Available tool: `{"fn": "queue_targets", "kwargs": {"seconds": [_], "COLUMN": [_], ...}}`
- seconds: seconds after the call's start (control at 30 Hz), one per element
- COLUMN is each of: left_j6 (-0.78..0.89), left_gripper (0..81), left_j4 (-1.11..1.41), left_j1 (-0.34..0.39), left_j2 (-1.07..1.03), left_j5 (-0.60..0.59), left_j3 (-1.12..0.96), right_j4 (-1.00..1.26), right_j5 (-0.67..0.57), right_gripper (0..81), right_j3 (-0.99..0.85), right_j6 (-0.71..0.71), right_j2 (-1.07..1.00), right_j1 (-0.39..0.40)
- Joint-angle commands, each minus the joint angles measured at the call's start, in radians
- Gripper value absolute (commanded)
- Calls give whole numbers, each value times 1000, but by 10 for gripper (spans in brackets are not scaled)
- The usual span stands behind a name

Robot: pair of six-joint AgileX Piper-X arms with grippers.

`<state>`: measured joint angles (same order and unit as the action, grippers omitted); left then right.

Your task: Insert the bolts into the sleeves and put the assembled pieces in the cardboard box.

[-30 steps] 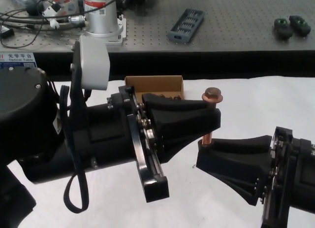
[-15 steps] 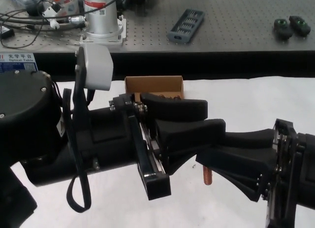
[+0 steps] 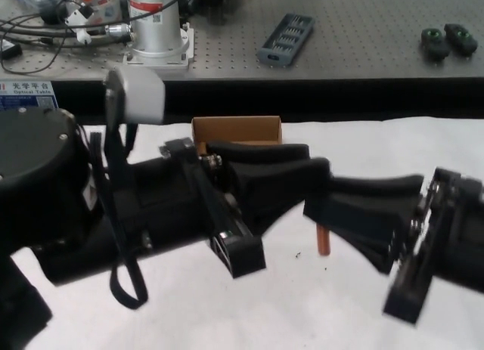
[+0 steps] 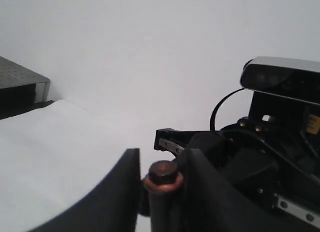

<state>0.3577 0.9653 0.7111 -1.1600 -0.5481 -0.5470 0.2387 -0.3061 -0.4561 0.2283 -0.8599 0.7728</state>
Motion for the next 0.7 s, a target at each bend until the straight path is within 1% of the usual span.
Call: {"fn": "queue_targets", "kwargs": {"seconds": [0.0, 0.07, 0.17, 0.23, 0.37, 0.47, 0.6, 0.67], "left_j6": [25, 25, 84, 91, 48, 3, -15, -61], "left_gripper": [72, 22, 11, 11, 11, 11, 11, 11], "left_j4": [-82, -127, -172, -200, -268, -360, -565, -660], "left_j1": [-73, -123, -195, -224, -240, -240, -240, -240], "left_j2": [45, 61, 80, 91, 105, 105, 105, 105], "left_j5": [1, -23, -82, -96, -82, -30, 144, 196], "left_j3": [7, 15, 18, 18, 18, 18, 18, 18], "right_j4": [-18, -46, -137, -201, -285, -338, -411, -431], "right_j5": [13, 13, 10, -6, -48, -47, -47, -44], "right_gripper": [38, 38, 38, 38, 38, 38, 38, 38], "right_j3": [-30, -66, -139, -192, -310, -403, -551, -619], "right_j6": [-6, -6, -6, -6, -21, -54, -67, -67], "right_j2": [0, -20, -74, -125, -263, -391, -565, -643], "right_j1": [-11, -40, -79, -97, -117, -122, -137, -149]}}
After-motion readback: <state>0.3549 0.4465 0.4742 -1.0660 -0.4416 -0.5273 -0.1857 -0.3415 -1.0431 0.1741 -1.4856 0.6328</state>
